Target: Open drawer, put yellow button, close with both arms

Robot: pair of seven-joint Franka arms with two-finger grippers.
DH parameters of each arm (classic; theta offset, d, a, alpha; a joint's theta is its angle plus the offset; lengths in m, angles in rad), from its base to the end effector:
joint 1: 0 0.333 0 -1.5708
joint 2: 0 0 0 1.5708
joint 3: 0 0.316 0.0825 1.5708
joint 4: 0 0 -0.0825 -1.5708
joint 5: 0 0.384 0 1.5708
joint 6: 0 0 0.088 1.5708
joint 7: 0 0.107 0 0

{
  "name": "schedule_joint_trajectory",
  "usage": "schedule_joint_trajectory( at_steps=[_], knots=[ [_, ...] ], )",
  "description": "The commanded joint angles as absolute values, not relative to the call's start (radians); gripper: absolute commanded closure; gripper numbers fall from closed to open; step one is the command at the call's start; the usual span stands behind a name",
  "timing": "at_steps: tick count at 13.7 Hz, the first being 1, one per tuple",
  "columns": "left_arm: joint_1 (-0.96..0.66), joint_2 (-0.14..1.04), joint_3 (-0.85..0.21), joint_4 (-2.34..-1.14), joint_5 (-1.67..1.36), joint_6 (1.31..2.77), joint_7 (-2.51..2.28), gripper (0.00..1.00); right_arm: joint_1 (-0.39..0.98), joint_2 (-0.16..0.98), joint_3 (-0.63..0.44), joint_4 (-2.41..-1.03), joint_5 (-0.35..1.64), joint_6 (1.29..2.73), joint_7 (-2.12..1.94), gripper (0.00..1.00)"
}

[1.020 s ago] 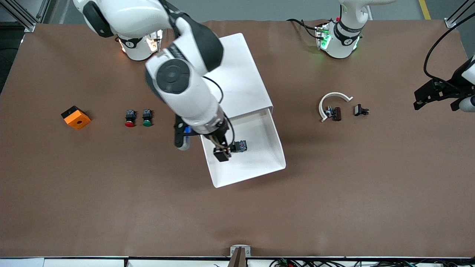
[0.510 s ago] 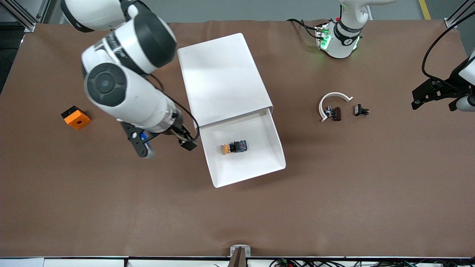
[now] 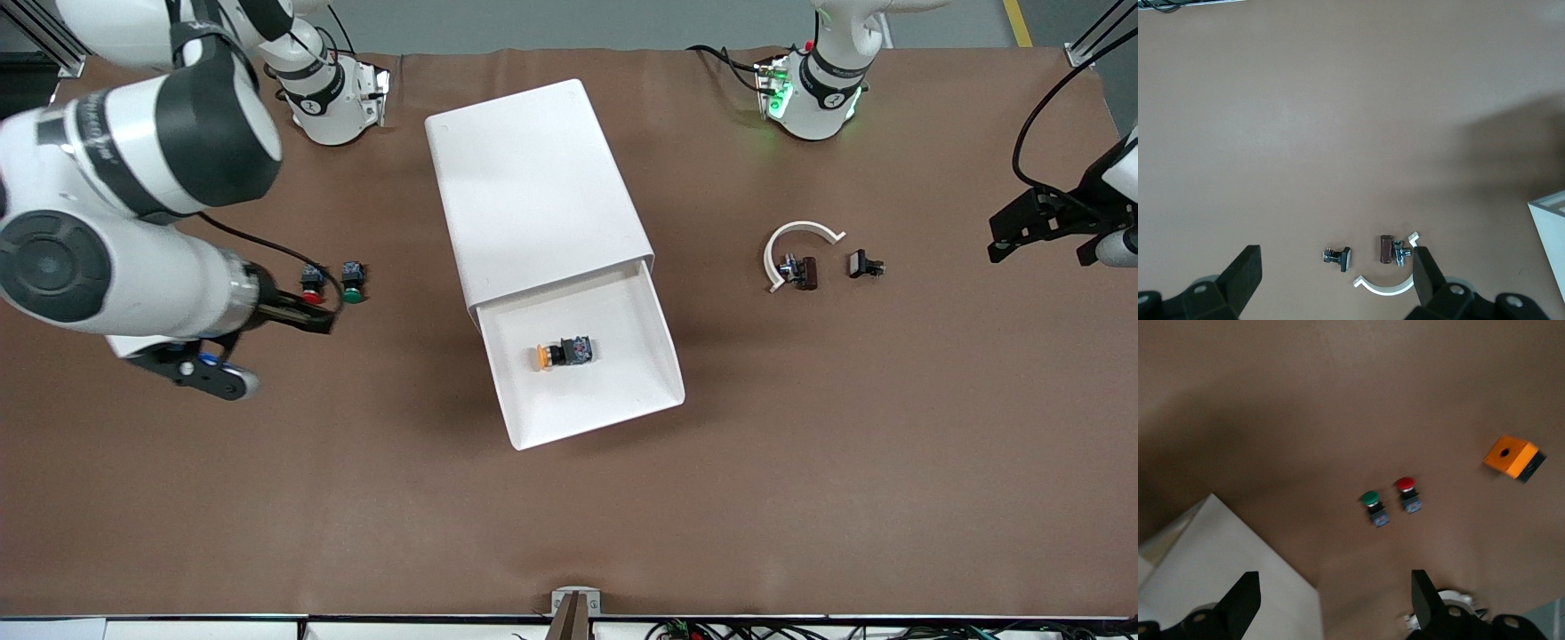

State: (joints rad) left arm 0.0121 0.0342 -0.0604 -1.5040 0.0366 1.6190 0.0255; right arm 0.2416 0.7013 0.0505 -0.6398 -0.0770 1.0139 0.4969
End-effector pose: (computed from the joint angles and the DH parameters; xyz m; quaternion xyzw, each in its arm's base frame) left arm 0.5702 -0.0231 0.6415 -0.9984 0.0369 -0.0406 0.0168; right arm 0.6496 0.1682 0.5597 0.9793 -0.1187 -0.1432 0.0797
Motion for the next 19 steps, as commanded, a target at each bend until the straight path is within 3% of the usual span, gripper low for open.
schedule_joint_trajectory(
  at_steps=[1, 5, 11, 17, 19],
  knots=[
    [0.008, 0.04, -0.052, -1.482, 0.026, 1.597, 0.04, 0.0, 0.204, 0.629, 0.06, -0.712, -0.184, 0.991, 0.229, 0.0],
    [0.006, 0.041, -0.052, -1.483, 0.029, 1.597, 0.026, 0.0, 0.14, 0.614, 0.063, -0.739, -0.213, 1.002, 0.1, 0.0],
    [0.006, 0.041, -0.052, -1.483, 0.029, 1.597, 0.023, 0.0, 0.15, 0.588, 0.048, -0.739, -0.313, 0.989, 0.095, 0.0],
    [0.006, 0.041, -0.052, -1.483, 0.029, 1.595, 0.021, 0.0, 0.111, 0.555, 0.049, -0.742, -0.221, 0.96, 0.103, 0.0],
    [0.006, 0.041, -0.052, -1.483, 0.031, 1.597, 0.021, 0.0, 0.04, 0.535, 0.051, -0.744, -0.126, 0.962, 0.086, 0.0]
  ],
)
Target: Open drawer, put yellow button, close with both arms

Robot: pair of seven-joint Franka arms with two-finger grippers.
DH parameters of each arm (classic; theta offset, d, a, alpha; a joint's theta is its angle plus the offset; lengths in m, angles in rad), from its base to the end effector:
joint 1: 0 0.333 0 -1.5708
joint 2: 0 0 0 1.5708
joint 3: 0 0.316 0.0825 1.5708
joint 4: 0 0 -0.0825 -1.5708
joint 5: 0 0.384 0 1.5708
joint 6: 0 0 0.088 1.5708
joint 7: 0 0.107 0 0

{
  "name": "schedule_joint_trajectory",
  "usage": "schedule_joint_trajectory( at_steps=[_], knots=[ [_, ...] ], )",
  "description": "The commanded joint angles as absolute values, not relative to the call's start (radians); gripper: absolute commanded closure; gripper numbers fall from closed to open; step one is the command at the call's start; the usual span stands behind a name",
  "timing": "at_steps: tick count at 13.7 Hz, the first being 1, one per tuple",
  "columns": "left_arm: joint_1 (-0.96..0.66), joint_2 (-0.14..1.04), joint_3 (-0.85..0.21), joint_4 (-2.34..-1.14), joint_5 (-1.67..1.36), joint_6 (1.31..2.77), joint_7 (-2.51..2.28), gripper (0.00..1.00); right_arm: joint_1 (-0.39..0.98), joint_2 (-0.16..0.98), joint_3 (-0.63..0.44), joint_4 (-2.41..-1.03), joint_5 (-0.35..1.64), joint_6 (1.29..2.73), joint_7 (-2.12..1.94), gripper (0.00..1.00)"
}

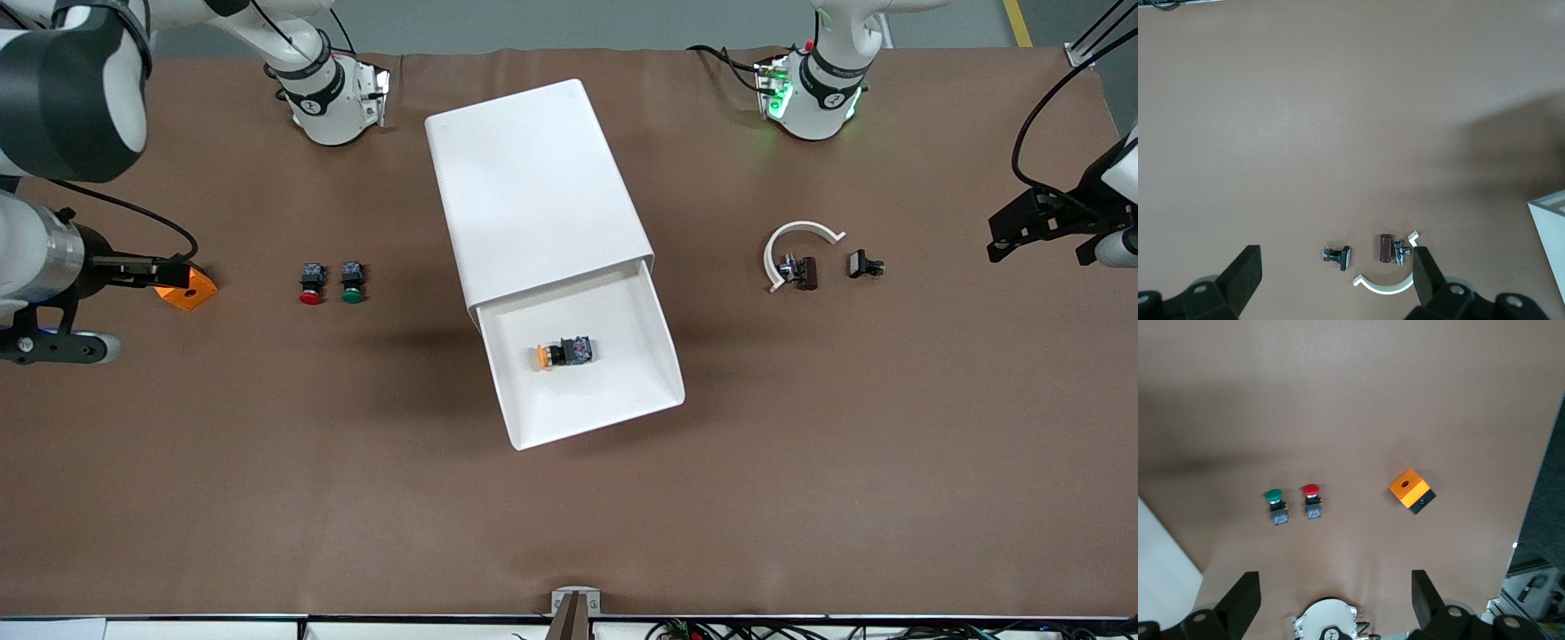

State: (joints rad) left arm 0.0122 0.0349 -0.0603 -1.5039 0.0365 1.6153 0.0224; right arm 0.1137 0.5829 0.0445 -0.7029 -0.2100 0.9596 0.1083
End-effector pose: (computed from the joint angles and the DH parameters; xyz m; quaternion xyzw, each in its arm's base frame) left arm 0.5701 -0.0230 0.6408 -0.9985 0.0353 -0.0385 0.0167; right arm 0.6344 0.0604 0.6114 0.9831 -0.0225 -0.1498 0.1026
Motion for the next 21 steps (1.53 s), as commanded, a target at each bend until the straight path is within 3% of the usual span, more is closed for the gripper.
schedule_joint_trajectory(
  at_steps=[1, 9, 11, 15, 17, 21],
  knots=[
    [0.006, 0.041, -0.052, -1.483, 0.031, 1.595, 0.021, 0.0, -0.009, 0.528, 0.051, -0.745, -0.065, 0.96, 0.08, 0.0],
    [0.009, 0.041, -0.052, -1.485, 0.031, 1.597, 0.023, 0.0, -0.15, 0.431, 0.095, -0.771, -0.023, 0.98, -0.041, 0.0],
    [0.009, 0.041, -0.052, -1.485, 0.031, 1.595, 0.025, 0.0, -0.111, 0.346, 0.084, -0.913, -0.026, 1.052, -0.041, 0.0],
    [-0.011, 0.066, -0.061, -1.485, 0.017, 1.606, 0.022, 0.0, -0.069, -0.033, 0.072, -1.494, -0.025, 1.389, -0.041, 0.0],
    [-0.028, 0.135, -0.084, -1.483, -0.036, 1.658, 0.0, 0.0, -0.013, -0.084, 0.016, -1.565, -0.025, 1.424, -0.04, 0.0],
    [-0.116, 0.274, -0.087, -1.457, -0.044, 1.785, -0.223, 0.0, -0.018, -0.083, -0.002, -1.516, -0.021, 1.372, -0.04, 0.0]
  ],
)
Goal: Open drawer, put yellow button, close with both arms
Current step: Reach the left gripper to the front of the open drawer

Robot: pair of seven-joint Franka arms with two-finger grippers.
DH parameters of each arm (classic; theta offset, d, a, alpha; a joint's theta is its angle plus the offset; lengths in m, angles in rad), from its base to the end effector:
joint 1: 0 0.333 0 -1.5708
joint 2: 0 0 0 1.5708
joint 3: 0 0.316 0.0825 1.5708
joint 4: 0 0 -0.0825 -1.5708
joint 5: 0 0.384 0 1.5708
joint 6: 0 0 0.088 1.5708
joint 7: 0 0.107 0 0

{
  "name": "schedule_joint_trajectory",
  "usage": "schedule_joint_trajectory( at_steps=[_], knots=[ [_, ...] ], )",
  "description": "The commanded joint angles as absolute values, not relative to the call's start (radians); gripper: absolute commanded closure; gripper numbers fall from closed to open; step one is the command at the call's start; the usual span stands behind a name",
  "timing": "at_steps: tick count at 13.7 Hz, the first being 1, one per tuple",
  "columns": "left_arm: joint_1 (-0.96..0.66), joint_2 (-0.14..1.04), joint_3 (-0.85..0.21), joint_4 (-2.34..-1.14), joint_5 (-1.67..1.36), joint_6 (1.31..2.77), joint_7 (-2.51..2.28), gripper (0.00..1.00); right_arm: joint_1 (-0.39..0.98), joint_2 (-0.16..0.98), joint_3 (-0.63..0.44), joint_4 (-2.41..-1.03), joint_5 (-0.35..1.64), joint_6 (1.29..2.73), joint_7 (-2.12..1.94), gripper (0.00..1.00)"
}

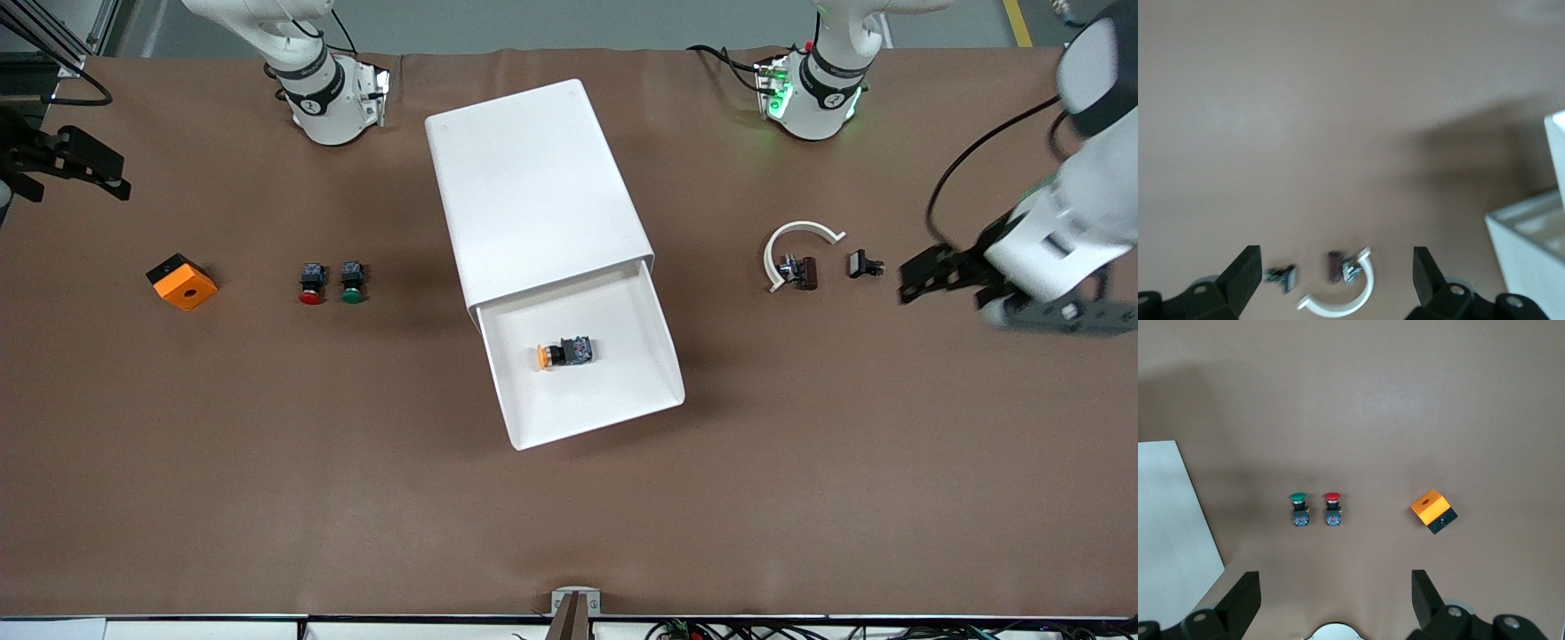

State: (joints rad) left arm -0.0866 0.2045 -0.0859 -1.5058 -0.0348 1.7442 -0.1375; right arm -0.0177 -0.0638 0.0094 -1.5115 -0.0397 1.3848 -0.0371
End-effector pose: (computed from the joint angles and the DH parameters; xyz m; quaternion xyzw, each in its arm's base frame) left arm 0.6191 -0.1061 0.5505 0.9994 -0.0137 0.0131 0.0282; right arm 0.5142 -0.0089 0.6704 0.9992 0.0113 -0.0319 0.0192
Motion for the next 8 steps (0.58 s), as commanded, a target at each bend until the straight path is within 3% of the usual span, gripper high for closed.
schedule_joint_trajectory(
  at_steps=[1, 8],
  knots=[
    [-0.135, 0.308, -0.087, -1.445, -0.044, 1.831, -0.279, 0.0, -0.018, -0.077, -0.003, -1.491, -0.021, 1.352, -0.041, 0.0],
    [-0.238, 0.504, -0.086, -1.419, -0.043, 2.193, -0.589, 0.0, -0.02, -0.081, -0.005, -1.48, 0.02, 1.322, -0.052, 0.0]
  ],
)
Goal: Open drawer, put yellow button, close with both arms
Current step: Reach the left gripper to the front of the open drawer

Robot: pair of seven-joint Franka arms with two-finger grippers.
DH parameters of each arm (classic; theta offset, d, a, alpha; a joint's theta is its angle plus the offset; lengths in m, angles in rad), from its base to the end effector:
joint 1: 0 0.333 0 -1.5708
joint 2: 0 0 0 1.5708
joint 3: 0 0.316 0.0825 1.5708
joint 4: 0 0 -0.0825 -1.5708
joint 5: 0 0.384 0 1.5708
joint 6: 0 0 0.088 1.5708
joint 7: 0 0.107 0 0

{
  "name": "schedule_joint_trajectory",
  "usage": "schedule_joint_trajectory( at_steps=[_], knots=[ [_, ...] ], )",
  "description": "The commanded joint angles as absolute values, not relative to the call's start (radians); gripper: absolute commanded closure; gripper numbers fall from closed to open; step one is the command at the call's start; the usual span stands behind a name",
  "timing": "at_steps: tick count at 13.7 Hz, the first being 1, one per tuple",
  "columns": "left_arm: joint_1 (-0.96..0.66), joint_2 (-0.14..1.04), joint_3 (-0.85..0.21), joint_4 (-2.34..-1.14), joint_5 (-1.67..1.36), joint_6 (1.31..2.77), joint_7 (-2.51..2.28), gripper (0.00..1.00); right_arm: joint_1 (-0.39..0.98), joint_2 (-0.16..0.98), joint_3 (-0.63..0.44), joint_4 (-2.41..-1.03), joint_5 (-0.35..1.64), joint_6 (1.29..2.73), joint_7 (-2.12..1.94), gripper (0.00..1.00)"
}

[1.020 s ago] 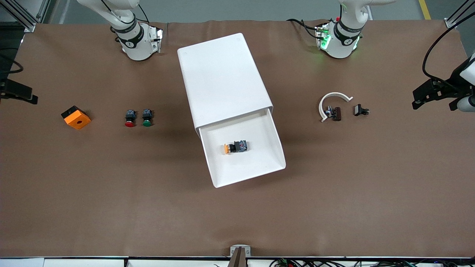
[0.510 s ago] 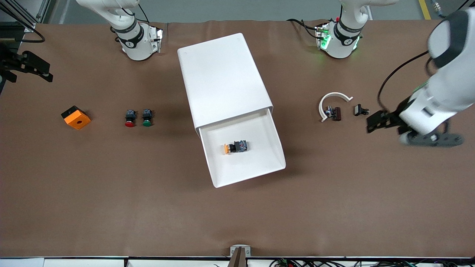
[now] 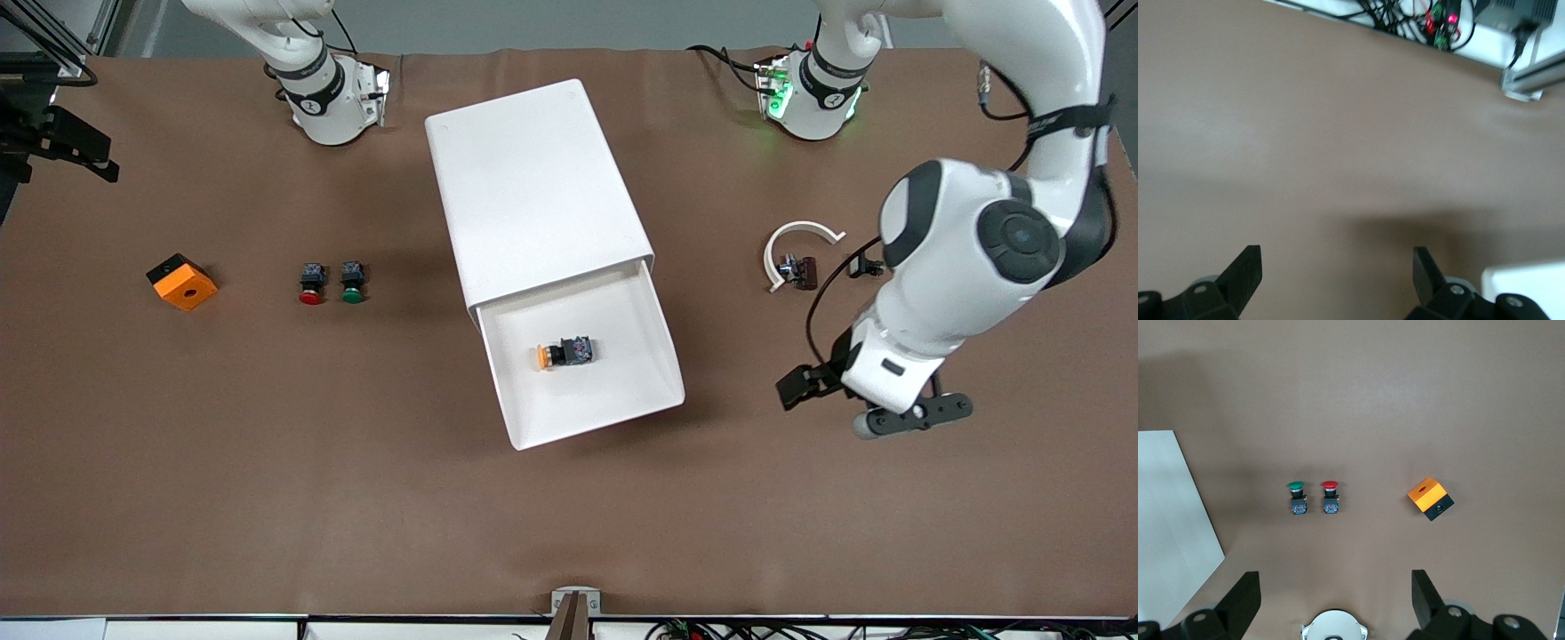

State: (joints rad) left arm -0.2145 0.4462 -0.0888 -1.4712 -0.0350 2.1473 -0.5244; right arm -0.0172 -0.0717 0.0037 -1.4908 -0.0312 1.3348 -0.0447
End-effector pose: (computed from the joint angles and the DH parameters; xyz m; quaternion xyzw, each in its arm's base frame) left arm 0.6801 -0.2034 0.4466 0.9850 0.1237 0.0919 0.0777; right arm 0.5053 -0.0106 0.6797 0.9989 0.0126 -0.0426 0.0142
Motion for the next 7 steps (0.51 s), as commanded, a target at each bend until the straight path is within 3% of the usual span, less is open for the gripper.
schedule_joint_trajectory(
  at_steps=[1, 3, 6, 7],
  knots=[
    [-0.256, 0.54, -0.086, -1.395, -0.043, 2.225, -0.63, 0.0, -0.031, -0.083, -0.008, -1.479, 0.044, 1.319, -0.052, 0.0],
    [-0.285, 0.595, -0.084, -1.339, -0.043, 2.25, -0.717, 0.06, -0.057, -0.086, -0.011, -1.479, 0.051, 1.305, -0.051, 0.0],
    [-0.325, 0.644, -0.086, -1.338, -0.044, 2.339, -0.8, 0.62, -0.057, -0.083, -0.008, -1.462, 0.046, 1.293, -0.054, 0.0],
    [-0.336, 0.661, -0.086, -1.336, -0.044, 2.362, -0.831, 0.72, -0.061, -0.074, -0.009, -1.415, 0.04, 1.287, -0.063, 0.0]
  ],
)
